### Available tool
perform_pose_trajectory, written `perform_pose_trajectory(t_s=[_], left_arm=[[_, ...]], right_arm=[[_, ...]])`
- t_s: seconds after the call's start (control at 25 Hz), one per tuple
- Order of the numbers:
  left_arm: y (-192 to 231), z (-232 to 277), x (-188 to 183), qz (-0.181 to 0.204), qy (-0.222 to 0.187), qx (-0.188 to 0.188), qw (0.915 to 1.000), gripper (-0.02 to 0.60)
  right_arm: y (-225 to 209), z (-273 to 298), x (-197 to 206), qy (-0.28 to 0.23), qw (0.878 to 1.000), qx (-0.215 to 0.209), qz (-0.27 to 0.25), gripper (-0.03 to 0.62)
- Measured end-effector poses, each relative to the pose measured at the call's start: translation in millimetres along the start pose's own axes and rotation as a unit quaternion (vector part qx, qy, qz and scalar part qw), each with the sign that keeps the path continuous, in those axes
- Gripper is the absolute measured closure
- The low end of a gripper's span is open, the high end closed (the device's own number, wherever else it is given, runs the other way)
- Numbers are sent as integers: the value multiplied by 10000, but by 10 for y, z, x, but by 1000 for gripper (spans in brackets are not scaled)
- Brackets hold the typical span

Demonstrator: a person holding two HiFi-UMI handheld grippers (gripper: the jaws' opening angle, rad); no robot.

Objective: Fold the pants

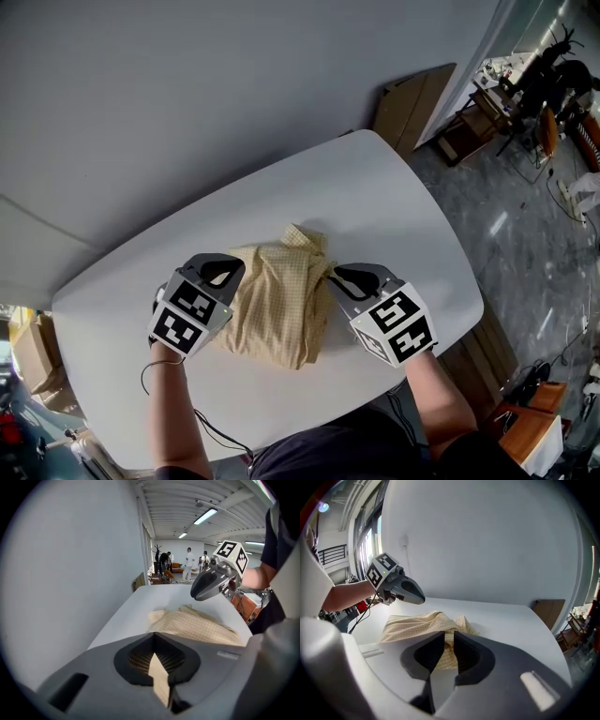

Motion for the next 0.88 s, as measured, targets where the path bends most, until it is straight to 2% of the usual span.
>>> perform_pose_trajectory(t_s=[0.08, 0.24, 0.32, 0.52, 0.6, 0.72, 0.88], left_arm=[[-172, -95, 152, -234, -64, 136, 9996, 581], [-503, -277, 411, -961, -536, 208, 9937, 581], [-632, -335, 549, -1258, -573, 122, 9903, 583], [-981, -456, 823, -1176, -220, 61, 9928, 583], [-1086, -521, 891, -1251, -237, 73, 9918, 583], [-1282, -583, 1019, -1420, -267, 296, 9891, 582], [-1517, -697, 1190, -1403, -217, 349, 9893, 583]], right_arm=[[169, -12, 52, -13, 10000, 8, 42, 594], [435, -109, 186, -38, 9994, 102, 314, 594], [578, -163, 254, -2, 9992, 196, 359, 594], [947, -293, 394, -13, 9981, 315, 531, 594], [1124, -334, 442, -74, 9974, 323, 632, 594], [1421, -385, 562, -117, 9964, 341, 771, 594], [1721, -468, 729, -137, 9943, 475, 944, 594]])
Point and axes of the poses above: the fingertips, and each gripper's own axes: z forward along the fingers, y to its left, x out of its underside, the point moved 6 cm from there along -z, backward along the fingers, and after that the axes turned 2 degrees about -z, right-handed, at the moved point
